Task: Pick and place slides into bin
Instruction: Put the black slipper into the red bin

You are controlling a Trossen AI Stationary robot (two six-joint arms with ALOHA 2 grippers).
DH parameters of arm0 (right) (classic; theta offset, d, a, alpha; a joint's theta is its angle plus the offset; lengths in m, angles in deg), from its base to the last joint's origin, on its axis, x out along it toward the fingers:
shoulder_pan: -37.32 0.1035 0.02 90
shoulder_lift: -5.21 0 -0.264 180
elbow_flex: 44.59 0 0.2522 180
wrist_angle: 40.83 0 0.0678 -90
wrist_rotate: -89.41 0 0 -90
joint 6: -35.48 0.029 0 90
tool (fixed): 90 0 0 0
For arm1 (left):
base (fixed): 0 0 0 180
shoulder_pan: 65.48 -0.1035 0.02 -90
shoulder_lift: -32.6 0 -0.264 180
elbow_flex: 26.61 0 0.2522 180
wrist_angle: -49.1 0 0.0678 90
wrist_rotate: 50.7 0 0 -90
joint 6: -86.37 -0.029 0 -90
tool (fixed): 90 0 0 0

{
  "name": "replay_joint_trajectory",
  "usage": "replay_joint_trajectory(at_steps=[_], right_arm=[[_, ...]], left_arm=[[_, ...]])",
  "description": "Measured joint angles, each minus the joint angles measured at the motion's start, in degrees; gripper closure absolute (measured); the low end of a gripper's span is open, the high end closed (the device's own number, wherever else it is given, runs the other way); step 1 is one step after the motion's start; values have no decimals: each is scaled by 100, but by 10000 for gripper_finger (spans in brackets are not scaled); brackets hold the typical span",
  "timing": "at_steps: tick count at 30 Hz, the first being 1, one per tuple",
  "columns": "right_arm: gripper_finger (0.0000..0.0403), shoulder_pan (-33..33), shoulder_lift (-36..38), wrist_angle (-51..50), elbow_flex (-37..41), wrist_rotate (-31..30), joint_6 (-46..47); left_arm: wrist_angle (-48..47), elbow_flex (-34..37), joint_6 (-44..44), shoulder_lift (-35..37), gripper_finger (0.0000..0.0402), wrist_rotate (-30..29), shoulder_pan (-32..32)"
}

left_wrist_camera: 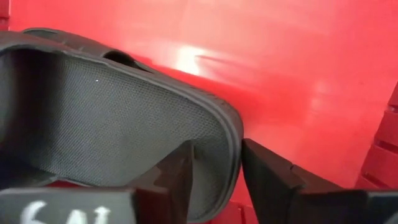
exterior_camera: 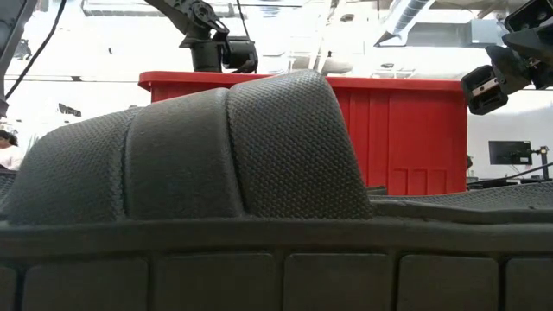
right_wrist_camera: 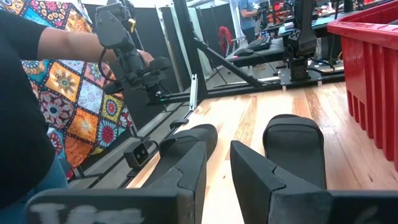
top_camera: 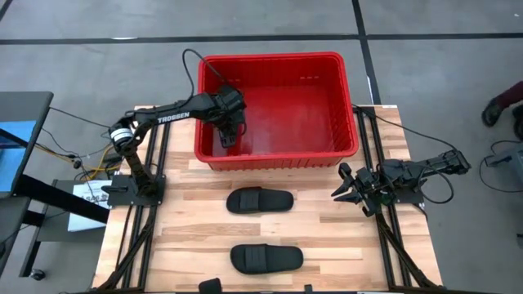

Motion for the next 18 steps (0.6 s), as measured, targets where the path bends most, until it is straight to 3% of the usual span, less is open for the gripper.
replay_joint_trajectory(at_steps=[9, 18], right_arm=[[338, -1, -2, 0, 1, 0, -2], [338, -1, -2, 0, 1, 0, 0]], left_arm=[[-15, 0, 37, 0, 216, -7, 0], [-257, 0, -21, 0, 202, 33, 2]])
